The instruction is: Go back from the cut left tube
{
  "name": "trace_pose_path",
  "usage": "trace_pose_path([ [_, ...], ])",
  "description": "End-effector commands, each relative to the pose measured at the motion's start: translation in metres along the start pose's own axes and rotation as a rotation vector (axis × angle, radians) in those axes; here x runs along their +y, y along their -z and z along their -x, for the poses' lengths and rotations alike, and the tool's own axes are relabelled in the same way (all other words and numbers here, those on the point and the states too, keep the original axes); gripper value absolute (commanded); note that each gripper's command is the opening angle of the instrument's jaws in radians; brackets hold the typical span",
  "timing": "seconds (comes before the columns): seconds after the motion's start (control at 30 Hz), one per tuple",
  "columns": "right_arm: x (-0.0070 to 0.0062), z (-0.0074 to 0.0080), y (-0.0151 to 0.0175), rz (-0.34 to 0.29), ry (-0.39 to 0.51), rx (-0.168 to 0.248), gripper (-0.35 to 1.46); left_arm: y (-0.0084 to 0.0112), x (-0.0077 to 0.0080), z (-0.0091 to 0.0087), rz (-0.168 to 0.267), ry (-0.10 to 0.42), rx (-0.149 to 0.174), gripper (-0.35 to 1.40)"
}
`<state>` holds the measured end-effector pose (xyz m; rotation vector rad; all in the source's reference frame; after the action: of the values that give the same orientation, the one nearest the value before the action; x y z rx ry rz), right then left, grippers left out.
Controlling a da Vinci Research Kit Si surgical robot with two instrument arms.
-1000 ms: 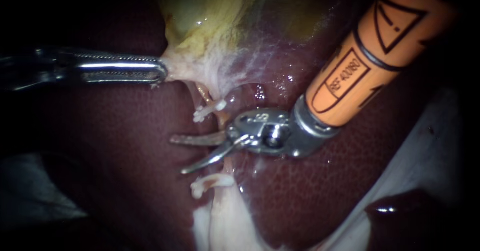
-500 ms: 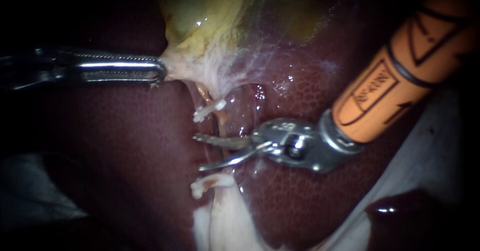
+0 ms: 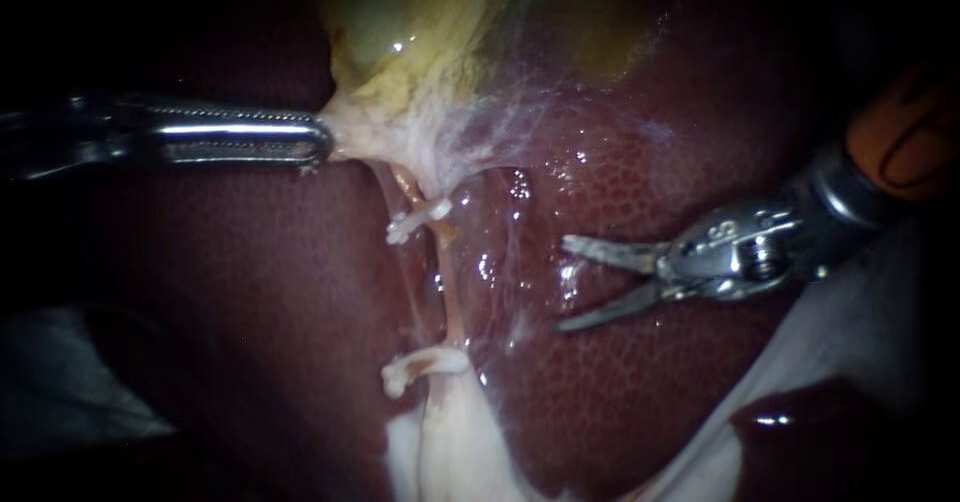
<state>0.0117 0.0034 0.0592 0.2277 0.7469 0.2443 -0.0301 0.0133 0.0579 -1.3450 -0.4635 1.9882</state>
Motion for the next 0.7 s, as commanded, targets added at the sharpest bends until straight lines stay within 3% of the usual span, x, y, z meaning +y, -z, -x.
trace_pose_path([
  [0.03,0.0003,0.0,0.0006,0.016,0.012,-0.01,1.45,0.0,0.0,0.0,0.0,0.0,0.0,-0.35],
  [0.27,0.0007,0.0003,0.002,0.057,0.051,-0.051,1.45,-0.0003,-0.0002,0.0003,-0.002,-0.002,0.0,-0.35],
  [0.7,0.0005,0.0003,0.002,0.001,0.066,-0.044,1.45,-0.0035,-0.0013,0.0031,-0.021,-0.017,-0.001,-0.35],
])
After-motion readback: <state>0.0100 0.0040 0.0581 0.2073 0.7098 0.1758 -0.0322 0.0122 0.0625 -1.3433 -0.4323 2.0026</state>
